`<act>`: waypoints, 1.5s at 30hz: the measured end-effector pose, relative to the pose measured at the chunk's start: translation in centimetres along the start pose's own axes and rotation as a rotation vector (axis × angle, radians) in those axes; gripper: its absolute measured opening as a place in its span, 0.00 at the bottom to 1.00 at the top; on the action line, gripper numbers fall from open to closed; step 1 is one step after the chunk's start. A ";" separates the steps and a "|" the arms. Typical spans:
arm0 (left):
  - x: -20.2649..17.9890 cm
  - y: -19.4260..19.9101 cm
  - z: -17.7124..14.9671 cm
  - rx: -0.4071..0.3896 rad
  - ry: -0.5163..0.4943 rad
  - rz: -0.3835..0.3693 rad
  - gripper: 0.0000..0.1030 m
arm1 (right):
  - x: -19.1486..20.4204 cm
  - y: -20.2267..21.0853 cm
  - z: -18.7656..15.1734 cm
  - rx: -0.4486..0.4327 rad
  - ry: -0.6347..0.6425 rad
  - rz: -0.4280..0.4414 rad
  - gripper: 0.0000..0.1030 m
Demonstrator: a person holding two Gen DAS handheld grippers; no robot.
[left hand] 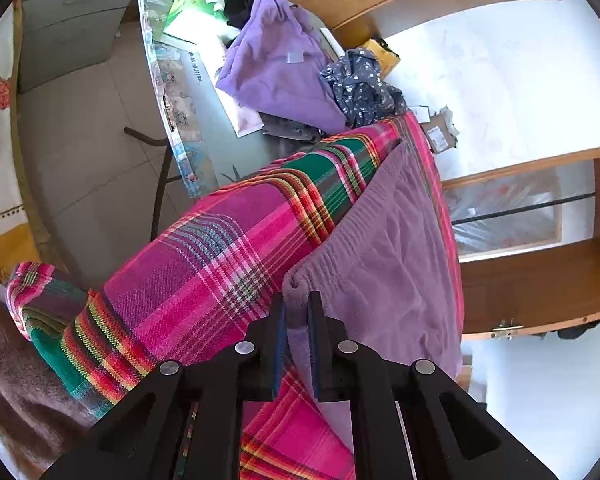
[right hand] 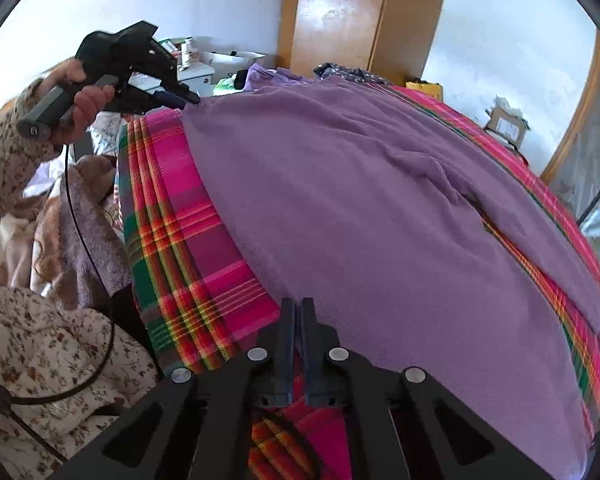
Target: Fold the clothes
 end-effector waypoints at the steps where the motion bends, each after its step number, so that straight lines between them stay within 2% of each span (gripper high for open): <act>1: 0.0 0.0 0.0 0.000 -0.001 -0.002 0.10 | 0.3 0.3 0.0 -0.002 0.003 0.002 0.02; 10: 0.7 0.8 -0.7 -0.005 -0.012 0.001 0.10 | 2.0 2.2 -0.5 -0.010 -0.026 0.030 0.02; 14: 0.9 0.6 -0.7 -0.008 -0.004 0.005 0.10 | 1.9 1.0 -0.7 0.018 -0.053 0.030 0.02; 36: 1.0 0.9 -0.5 -0.021 -0.004 0.025 0.10 | 1.8 0.7 -0.9 0.007 -0.120 0.051 0.03; 39: 1.0 0.9 -0.5 -0.020 0.002 0.028 0.10 | 1.7 0.7 -0.9 0.003 -0.144 0.075 0.06; 40: 0.9 0.9 -0.5 -0.019 0.004 0.027 0.10 | 1.8 0.7 -1.0 0.008 -0.149 0.092 0.12; 42: 0.9 1.0 -0.5 -0.017 0.009 0.025 0.10 | 2.1 1.0 -1.0 0.007 -0.128 0.111 0.16; 45: 0.8 1.1 -0.5 -0.014 0.013 0.022 0.11 | 2.1 1.6 -0.8 -0.003 -0.095 0.110 0.16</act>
Point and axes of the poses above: each gripper's, at about its wrist camera, not at the fingertips, and y roughly against the way its jaws point, x to its left, z to its top, the point moved 4 cm from there along -y, roughly the way its jaws point, and after that the axes turned 4 degrees about -z, right-handed, at the moved point
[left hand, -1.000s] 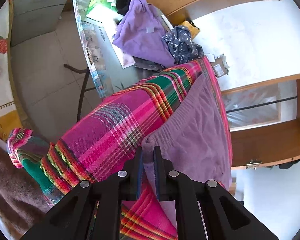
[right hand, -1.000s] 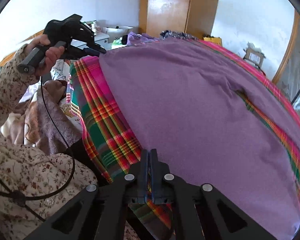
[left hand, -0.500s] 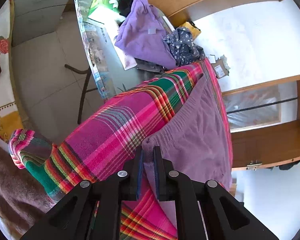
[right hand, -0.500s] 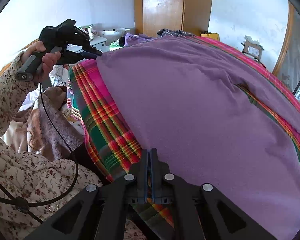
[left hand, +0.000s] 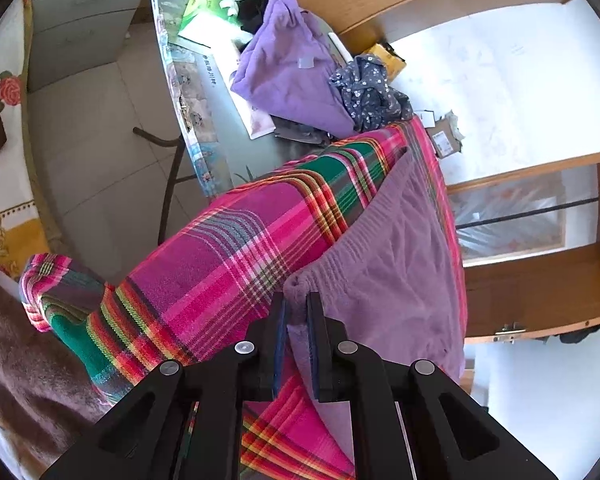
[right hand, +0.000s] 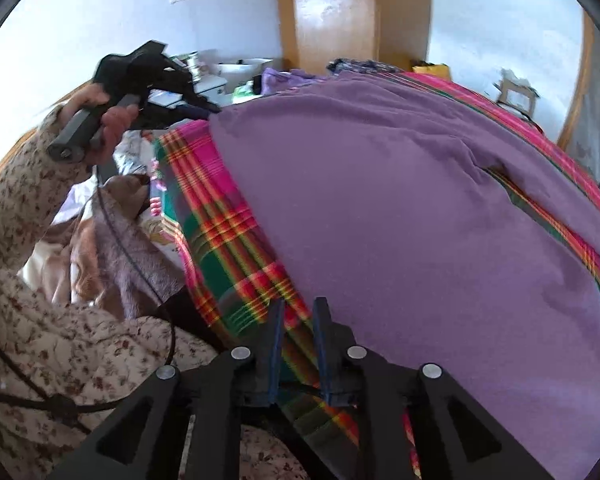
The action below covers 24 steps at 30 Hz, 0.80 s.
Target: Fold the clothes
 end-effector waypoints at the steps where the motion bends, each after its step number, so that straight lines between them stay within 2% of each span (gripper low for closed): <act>1: -0.1 0.1 0.0 0.002 -0.001 0.000 0.11 | -0.2 0.3 0.1 -0.007 -0.001 -0.003 0.16; 5: -0.4 0.7 0.0 -0.005 -0.010 0.012 0.11 | -2.5 1.5 0.9 -0.055 -0.052 -0.023 0.16; 8: -0.7 2.0 0.4 -0.057 -0.050 0.070 0.11 | -4.9 1.9 1.6 -0.075 -0.111 -0.057 0.18; 14: -1.6 3.2 1.7 -0.123 -0.065 0.092 0.11 | -8.7 1.0 3.3 -0.090 -0.201 -0.082 0.19; 17: -4.3 1.6 1.4 -0.084 -0.153 0.080 0.11 | -9.9 0.1 4.7 -0.093 -0.220 -0.076 0.19; 18: -5.4 0.9 1.2 -0.061 -0.186 0.077 0.18 | -10.3 -0.4 5.2 -0.096 -0.230 -0.056 0.19; 19: -6.5 0.0 1.1 -0.035 -0.221 0.072 0.20 | -10.8 -0.6 5.5 -0.098 -0.238 -0.050 0.19; 24: -11.0 -4.7 0.4 0.055 -0.377 0.098 0.20 | -12.0 -3.4 9.0 -0.101 -0.226 -0.037 0.20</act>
Point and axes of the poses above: each gripper's, at about its wrist camera, not at the fingertips, and y roughly against the way its jaws point, x to its left, z to its top, the point moved 4 cm from there along -y, roughly the way its jaws point, and after that the axes turned 4 degrees about -z, right-handed, at the moved point
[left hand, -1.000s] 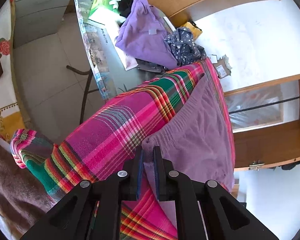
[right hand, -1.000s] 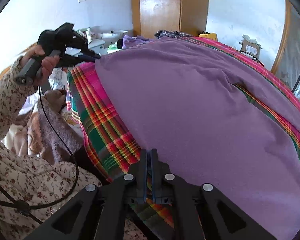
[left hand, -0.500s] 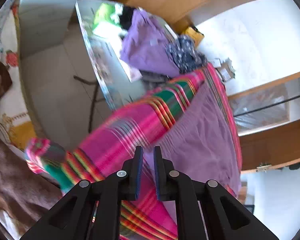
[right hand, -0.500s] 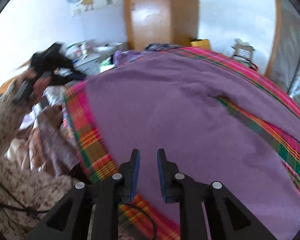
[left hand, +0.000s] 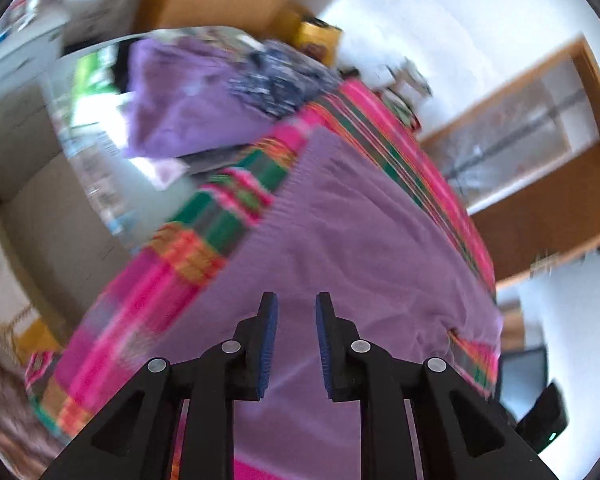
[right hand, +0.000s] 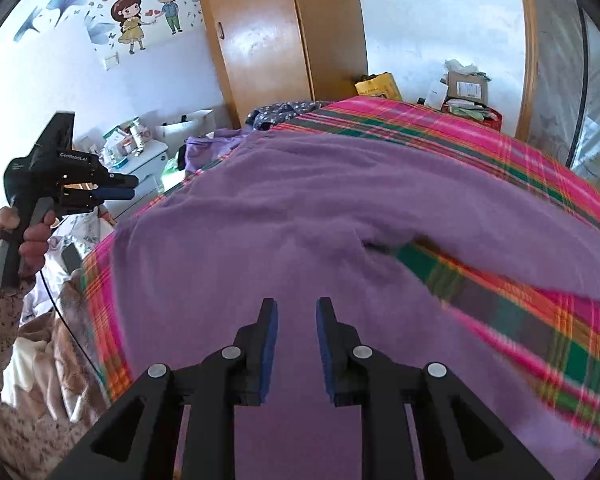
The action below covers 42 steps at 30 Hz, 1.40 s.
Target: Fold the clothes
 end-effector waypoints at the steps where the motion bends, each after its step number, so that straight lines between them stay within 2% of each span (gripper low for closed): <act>1: -1.1 -1.0 0.1 0.020 -0.039 -0.002 0.20 | 0.0 -0.7 0.6 0.003 -0.001 0.005 0.20; 3: -3.0 -3.3 0.3 0.073 -0.116 0.020 0.20 | 0.0 -2.3 1.8 0.006 -0.007 0.011 0.21; 9: -5.3 -8.1 2.2 0.132 -0.204 0.052 0.20 | -0.4 -6.8 3.8 0.055 -0.028 0.020 0.21; 12: -5.0 -9.7 3.2 0.143 -0.187 0.071 0.20 | -1.4 -8.3 3.7 0.107 -0.047 0.005 0.21; 15: -4.1 -10.7 4.5 0.141 -0.197 0.134 0.20 | -1.9 -8.5 3.3 0.119 -0.039 0.010 0.20; 18: -3.2 -11.0 5.7 0.146 -0.135 0.095 0.20 | -1.6 -8.2 3.3 0.141 0.010 -0.007 0.20; 23: -3.1 -11.6 7.2 0.139 -0.165 0.134 0.20 | -1.8 -7.5 4.9 0.103 0.061 -0.006 0.22; 25: -3.2 -11.8 7.8 0.143 -0.184 0.142 0.20 | -2.4 -7.6 5.6 0.094 0.057 -0.019 0.23; 27: -3.0 -11.9 8.0 0.153 -0.153 0.133 0.20 | -3.1 -7.8 6.3 0.087 0.046 -0.029 0.26; 34: -2.8 -12.6 9.1 0.148 -0.144 0.108 0.20 | -5.4 -9.3 8.4 0.077 0.025 -0.074 0.26; 38: -3.9 -12.0 9.0 0.169 -0.134 0.063 0.20 | -6.6 -10.2 10.3 0.051 0.009 -0.060 0.26; 42: -5.0 -10.7 10.5 0.095 -0.203 0.098 0.20 | -8.1 -11.3 12.4 0.033 0.008 -0.116 0.26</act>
Point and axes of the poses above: each gripper's, at about its wrist camera, not at the fingertips, and y roughly against the way its jaws point, x to its left, z to its top, the point moved 4 cm from there along -y, roughly the way its jaws point, and after that the axes turned 4 degrees about -z, right-handed, at the moved point
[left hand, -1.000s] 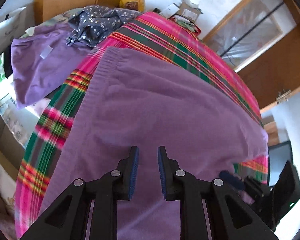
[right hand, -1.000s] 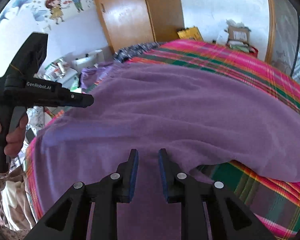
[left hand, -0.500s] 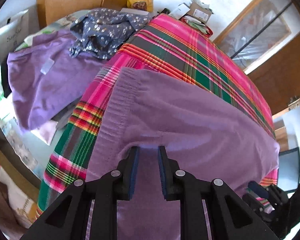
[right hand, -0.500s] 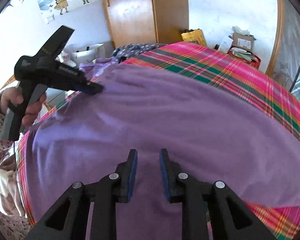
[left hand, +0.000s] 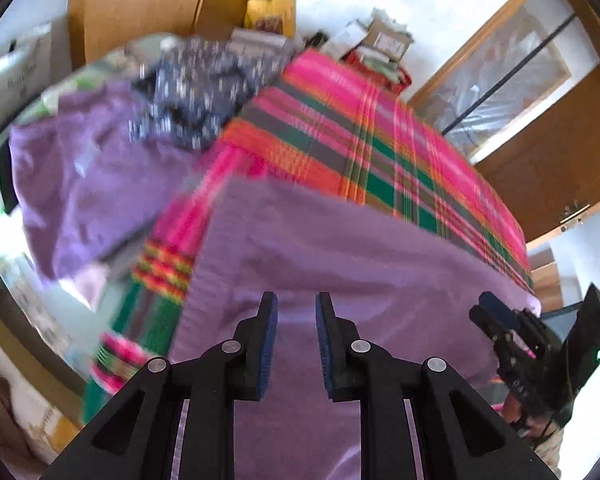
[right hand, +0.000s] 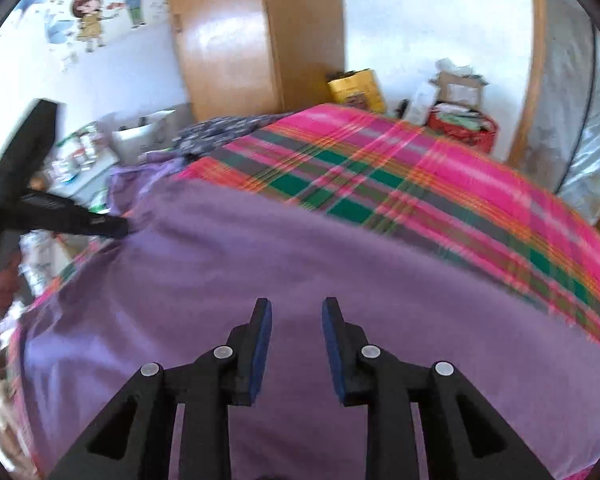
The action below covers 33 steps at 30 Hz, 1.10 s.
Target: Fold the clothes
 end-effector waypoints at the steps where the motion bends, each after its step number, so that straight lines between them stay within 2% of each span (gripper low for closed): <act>1: 0.0 0.1 0.6 -0.015 -0.020 0.013 0.20 | -0.3 -0.2 0.5 -0.006 0.005 0.002 0.26; 3: -0.1 0.2 1.8 -0.045 -0.061 0.038 0.20 | -0.9 -0.8 1.4 -0.008 0.024 -0.007 0.28; 5: -0.3 -0.5 2.8 -0.008 -0.108 0.071 0.20 | -1.1 -1.5 2.1 -0.002 0.062 -0.022 0.29; 6: -0.8 -1.6 3.3 0.016 -0.156 0.087 0.20 | -1.1 -1.9 2.4 0.000 0.082 -0.029 0.29; 10: -2.9 -3.0 3.9 0.025 -0.363 0.137 0.20 | -0.7 -3.1 3.4 0.016 0.131 0.006 0.36; 12: -3.5 -4.3 4.3 0.049 -0.455 0.174 0.20 | -0.6 -3.7 3.8 0.026 0.134 0.016 0.36; 16: -3.8 -5.8 5.1 0.071 -0.544 0.205 0.20 | -0.9 -5.1 4.5 0.056 0.128 0.042 0.38; 19: -4.0 -6.6 5.4 0.099 -0.590 0.217 0.20 | -1.4 -6.0 4.7 0.074 0.133 0.021 0.38; 24: -3.9 -8.0 5.6 0.138 -0.666 0.261 0.20 | -1.8 -6.9 4.7 0.096 0.134 0.057 0.38; 30: -4.4 -8.4 4.8 0.141 -0.812 0.281 0.21 | -1.6 -7.9 4.5 0.120 0.169 0.073 0.39; 33: -4.5 -8.3 4.7 0.139 -0.849 0.280 0.22 | -1.9 -8.2 4.6 0.121 0.157 0.089 0.41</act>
Point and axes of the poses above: each gripper's, at about its wrist camera, not at the fingertips, and y roughly against the way its jaws point, x to its left, z to its top, the point moved 4 cm from there along -y, roughly the way its jaws point, and after that the axes turned 4 degrees about -z, right-handed, at the moved point
